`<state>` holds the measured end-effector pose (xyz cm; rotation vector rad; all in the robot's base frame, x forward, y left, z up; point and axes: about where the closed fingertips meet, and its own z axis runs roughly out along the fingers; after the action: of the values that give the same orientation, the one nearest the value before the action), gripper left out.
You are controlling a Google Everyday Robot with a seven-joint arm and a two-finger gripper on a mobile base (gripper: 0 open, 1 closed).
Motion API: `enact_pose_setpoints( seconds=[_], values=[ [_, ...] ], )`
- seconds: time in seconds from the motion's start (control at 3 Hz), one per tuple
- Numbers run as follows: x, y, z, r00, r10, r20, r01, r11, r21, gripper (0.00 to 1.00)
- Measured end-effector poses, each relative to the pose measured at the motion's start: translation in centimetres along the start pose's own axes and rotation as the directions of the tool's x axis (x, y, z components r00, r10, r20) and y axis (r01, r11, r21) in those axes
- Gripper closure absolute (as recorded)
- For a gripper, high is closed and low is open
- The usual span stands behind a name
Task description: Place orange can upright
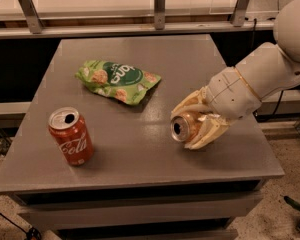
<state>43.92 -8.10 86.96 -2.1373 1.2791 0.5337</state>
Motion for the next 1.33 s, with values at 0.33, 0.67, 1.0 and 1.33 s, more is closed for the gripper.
enact_pose_setpoints(
  seconds=[0.33, 0.67, 1.0, 1.33],
  values=[
    [0.7, -0.4, -0.6, 0.997, 0.071, -0.008, -0.07, 0.9972, 0.024, 1.0],
    [1.6, -1.7, -2.4, 0.983, 0.185, -0.009, -0.184, 0.98, 0.077, 1.0],
    [2.0, -3.3, -4.2, 0.965, 0.254, 0.062, -0.26, 0.9532, 0.153, 1.0],
    [2.3, -4.5, -4.4, 0.928, 0.282, 0.242, -0.339, 0.9097, 0.24, 1.0]
  ],
)
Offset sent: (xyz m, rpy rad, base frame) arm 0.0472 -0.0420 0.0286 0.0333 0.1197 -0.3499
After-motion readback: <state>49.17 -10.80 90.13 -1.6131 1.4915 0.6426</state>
